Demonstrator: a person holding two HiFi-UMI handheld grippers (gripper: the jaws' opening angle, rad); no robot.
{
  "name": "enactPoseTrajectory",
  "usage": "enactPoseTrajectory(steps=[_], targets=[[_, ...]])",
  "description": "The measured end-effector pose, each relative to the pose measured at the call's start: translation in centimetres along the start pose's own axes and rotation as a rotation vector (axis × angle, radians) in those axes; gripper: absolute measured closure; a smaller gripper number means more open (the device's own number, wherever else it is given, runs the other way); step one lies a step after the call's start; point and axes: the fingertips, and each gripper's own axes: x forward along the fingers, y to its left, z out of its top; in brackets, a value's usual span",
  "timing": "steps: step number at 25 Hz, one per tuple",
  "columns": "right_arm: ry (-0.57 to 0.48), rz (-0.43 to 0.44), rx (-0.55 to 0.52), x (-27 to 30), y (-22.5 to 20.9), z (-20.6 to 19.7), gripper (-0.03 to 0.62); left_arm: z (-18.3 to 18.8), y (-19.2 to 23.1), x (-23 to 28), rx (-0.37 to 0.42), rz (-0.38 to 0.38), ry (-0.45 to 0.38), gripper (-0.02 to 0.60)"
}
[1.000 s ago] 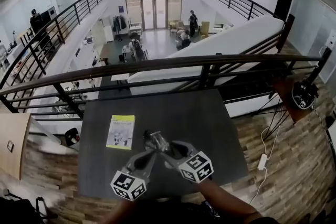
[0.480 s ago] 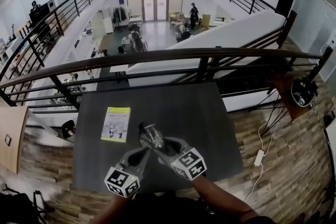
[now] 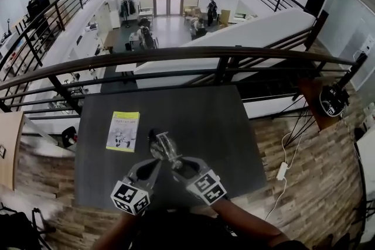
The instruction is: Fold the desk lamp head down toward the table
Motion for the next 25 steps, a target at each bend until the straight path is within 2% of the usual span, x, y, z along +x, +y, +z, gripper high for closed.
enactPoseTrajectory(steps=[10,25], targets=[[0.188,-0.033,-0.11,2.3,1.2,-7.1,0.398,-1.1,0.5,-0.6,-0.029,-0.023,0.006,0.58],[0.334,-0.037,-0.139,7.4,0.5,-14.1,0.41,-2.4,1.7,-1.3,-0.059,-0.033,0.033,0.58]])
